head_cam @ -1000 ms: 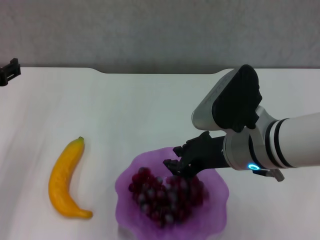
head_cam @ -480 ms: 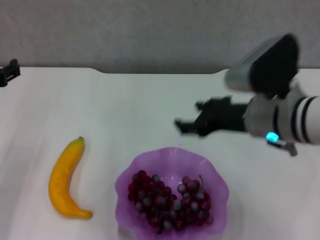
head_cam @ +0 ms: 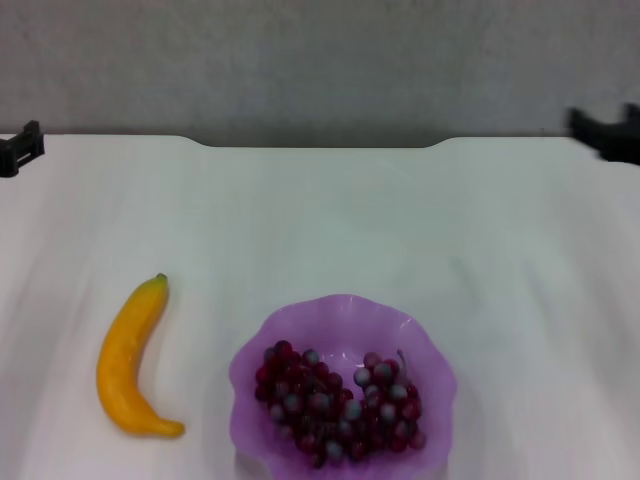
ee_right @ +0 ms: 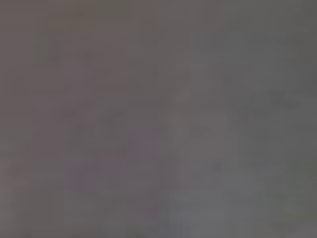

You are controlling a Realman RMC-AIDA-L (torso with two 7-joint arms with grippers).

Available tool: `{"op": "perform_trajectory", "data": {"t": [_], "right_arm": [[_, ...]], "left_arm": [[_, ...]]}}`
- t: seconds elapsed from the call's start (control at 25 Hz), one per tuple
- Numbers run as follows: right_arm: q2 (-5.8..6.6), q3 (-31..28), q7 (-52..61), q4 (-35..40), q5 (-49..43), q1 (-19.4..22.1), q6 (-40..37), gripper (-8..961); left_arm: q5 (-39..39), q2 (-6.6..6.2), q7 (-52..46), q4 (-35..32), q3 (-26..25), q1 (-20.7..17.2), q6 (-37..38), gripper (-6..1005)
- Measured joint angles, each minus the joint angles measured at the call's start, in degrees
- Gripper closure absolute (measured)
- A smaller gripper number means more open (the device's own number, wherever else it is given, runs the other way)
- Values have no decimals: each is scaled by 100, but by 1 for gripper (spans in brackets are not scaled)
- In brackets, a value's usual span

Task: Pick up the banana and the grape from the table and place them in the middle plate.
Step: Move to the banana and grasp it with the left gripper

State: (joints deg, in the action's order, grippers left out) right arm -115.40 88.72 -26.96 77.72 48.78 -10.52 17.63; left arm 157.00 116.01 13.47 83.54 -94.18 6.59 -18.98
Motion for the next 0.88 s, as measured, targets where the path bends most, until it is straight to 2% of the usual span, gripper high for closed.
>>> {"op": "perform_trajectory", "data": {"t": [0.28, 0.56, 0.64, 0.68, 0.76, 0.88], "right_arm": [[0, -169, 28, -441, 271, 656, -1345, 221], [-1, -165, 35, -1101, 315, 759, -1603, 221], [0, -175, 55, -1194, 314, 750, -1607, 221], [0, -177, 67, -1198, 313, 750, -1609, 222], [0, -179, 68, -1180, 313, 753, -1609, 222], [0, -171, 69, -1153, 311, 761, -1597, 222]], "left_arm": [[-2, 0, 55, -5, 14, -24, 38, 153], [-4, 6, 137, 69, 55, 0, -247, 155], [-4, 8, 137, 291, 23, 7, -783, 155], [-3, 9, 116, 564, -8, 17, -1370, 155], [-2, 9, 104, 702, -22, 33, -1638, 156], [3, 13, -15, 1131, -173, 199, -2788, 157]]}}
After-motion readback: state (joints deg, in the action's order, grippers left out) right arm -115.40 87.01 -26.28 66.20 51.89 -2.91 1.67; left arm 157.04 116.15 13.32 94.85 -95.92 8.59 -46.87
